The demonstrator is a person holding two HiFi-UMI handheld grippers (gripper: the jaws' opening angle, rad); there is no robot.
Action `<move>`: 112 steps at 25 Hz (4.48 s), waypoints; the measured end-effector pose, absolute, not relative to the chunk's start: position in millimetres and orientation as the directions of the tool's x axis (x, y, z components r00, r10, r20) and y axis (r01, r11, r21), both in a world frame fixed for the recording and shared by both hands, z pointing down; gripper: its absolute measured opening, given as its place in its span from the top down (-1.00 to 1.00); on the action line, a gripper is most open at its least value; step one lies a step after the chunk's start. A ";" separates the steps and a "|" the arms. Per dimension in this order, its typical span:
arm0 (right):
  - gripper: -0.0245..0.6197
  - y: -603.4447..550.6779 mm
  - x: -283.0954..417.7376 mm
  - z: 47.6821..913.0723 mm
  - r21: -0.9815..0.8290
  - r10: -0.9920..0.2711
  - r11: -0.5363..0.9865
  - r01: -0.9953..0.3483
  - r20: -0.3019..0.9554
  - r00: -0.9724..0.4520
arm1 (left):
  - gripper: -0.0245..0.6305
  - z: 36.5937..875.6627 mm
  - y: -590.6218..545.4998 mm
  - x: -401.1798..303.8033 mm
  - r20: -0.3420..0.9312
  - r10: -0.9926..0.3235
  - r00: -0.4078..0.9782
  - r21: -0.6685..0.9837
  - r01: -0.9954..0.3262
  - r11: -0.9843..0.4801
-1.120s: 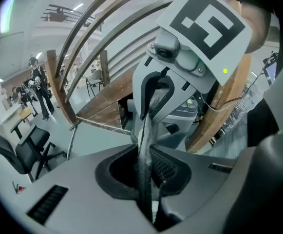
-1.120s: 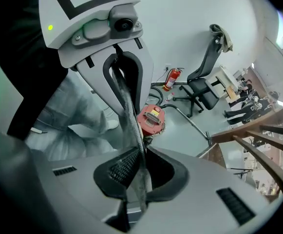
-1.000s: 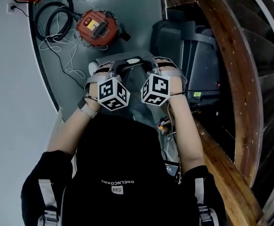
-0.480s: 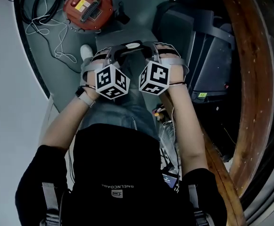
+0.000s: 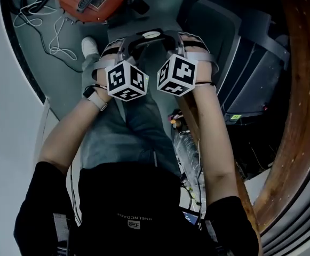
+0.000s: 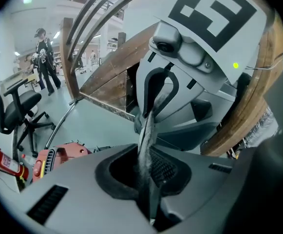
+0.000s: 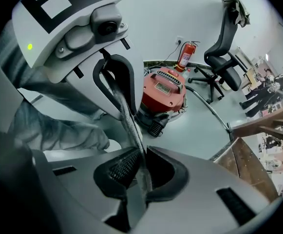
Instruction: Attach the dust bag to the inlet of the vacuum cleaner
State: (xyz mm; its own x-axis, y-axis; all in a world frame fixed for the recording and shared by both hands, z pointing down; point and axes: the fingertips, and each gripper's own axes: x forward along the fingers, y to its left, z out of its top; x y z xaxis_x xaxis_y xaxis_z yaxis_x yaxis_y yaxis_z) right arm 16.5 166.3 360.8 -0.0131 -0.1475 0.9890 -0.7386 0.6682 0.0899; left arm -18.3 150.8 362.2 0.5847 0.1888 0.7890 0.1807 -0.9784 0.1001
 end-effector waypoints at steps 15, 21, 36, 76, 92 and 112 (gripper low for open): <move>0.77 174.4 32.9 492.7 0.120 -0.162 0.724 -0.680 0.987 0.002 | 0.77 493.3 164.4 -5.0 0.805 0.072 0.589 0.024 0.089 -0.996; 0.77 172.7 35.2 518.6 0.141 -0.178 0.720 -0.679 0.984 0.015 | 0.77 519.5 161.5 -3.7 0.816 0.025 0.577 -0.002 0.045 -0.999; 0.77 134.9 50.6 531.3 0.202 -0.232 0.738 -0.644 0.972 0.039 | 0.77 535.3 130.6 3.2 0.814 -0.064 0.577 -0.025 -0.076 -0.997; 0.74 108.2 52.1 520.6 0.028 -0.087 0.921 -0.389 0.987 -0.135 | 0.85 555.4 103.4 -5.6 0.847 -0.165 0.505 -0.071 -0.201 -0.977; 0.73 97.2 56.1 526.3 -0.144 0.066 0.931 -0.337 0.970 -0.233 | 0.85 557.2 101.8 -8.2 0.845 -0.152 0.513 -0.026 -0.244 -0.969; 0.78 104.5 46.1 538.0 -0.145 0.113 0.973 -0.181 0.978 -0.175 | 0.75 493.0 89.1 -33.0 0.801 -0.048 0.597 0.037 -0.130 -0.991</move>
State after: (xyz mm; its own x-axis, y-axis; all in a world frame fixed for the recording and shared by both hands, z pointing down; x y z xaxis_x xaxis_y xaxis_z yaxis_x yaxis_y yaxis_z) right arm 46.1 104.5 538.0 -0.1749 0.1134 0.9780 -0.1813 0.9727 -0.1452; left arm -33.0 89.1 493.0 0.5965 -0.0483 0.8011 -0.1296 -0.9909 0.0368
